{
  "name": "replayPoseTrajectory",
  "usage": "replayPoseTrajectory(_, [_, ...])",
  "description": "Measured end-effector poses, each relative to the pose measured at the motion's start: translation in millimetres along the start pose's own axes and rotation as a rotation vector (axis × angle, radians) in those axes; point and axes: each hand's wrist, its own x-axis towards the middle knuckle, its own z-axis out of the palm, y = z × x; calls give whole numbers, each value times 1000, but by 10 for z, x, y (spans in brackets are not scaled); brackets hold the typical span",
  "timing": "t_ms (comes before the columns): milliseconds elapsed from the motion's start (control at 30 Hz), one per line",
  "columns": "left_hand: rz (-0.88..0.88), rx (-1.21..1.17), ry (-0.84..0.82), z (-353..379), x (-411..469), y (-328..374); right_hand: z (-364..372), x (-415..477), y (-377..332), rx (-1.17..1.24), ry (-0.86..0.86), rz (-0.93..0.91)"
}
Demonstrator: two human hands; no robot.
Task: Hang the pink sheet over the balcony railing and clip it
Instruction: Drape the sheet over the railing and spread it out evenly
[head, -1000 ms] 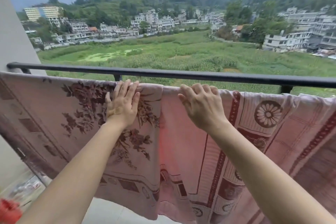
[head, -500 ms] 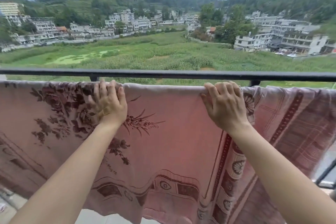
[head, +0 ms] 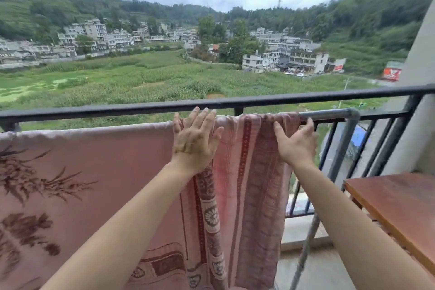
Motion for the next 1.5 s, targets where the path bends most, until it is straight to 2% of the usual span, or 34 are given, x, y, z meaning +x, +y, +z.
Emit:
replayPoseTrajectory(67, [-24, 16, 20, 112, 105, 239, -173, 131, 139, 73, -151, 37])
replayPoseTrajectory(167, [-58, -66, 145, 211, 254, 444, -424, 267, 215, 157, -282, -86])
replayPoseTrajectory(233, [-76, -156, 208, 248, 355, 562, -605, 336, 199, 359, -379, -94])
replayPoseTrajectory(267, [-87, -175, 226, 266, 406, 629, -680, 382, 189, 438, -371, -102])
replayPoseTrajectory(300, [-98, -189, 240, 289, 469, 729, -763, 450, 188, 495, -304, -118])
replayPoseTrajectory(367, [-97, -232, 281, 334, 602, 992, -958, 639, 240, 513, -61, -123])
replayPoseTrajectory(433, [-66, -276, 285, 384, 691, 1277, -1142, 851, 415, 378, 133, -130])
replayPoseTrajectory(467, [-38, -280, 235, 428, 705, 1396, -1222, 949, 541, 242, 157, -129])
replayPoseTrajectory(533, [18, -241, 76, 554, 673, 1570, -1324, 1126, 854, -51, 47, -67])
replayPoseTrajectory(600, [29, -185, 31, 676, 631, 1644, -1329, 1246, 1120, -133, -60, 24])
replayPoseTrajectory(700, [-73, -172, 84, 729, 666, 1674, -1271, 1248, 1189, 61, -69, 24])
replayPoseTrajectory(833, [-145, -209, -58, 709, 906, 1760, -1204, 1215, 939, 218, -155, -29])
replayPoseTrajectory(900, [-164, -270, -23, 690, 1000, 1807, -1163, 1242, 799, 265, -141, -58])
replayPoseTrajectory(1067, [-42, -453, 216, 771, 790, 1961, -1239, 1263, 846, 512, 336, -216])
replayPoseTrajectory(1133, [35, -389, 221, 834, 599, 1888, -1127, 1187, 1055, 390, 266, -150])
replayPoseTrajectory(1233, [55, -207, 221, 1005, 461, 1707, -909, 1052, 1408, 231, -11, 69])
replayPoseTrajectory(1367, [27, -49, 146, 1096, 464, 1547, -806, 925, 1451, 396, -150, 152])
replayPoseTrajectory(1500, [-40, -82, 145, 993, 589, 1525, -833, 948, 1246, 602, -187, 41])
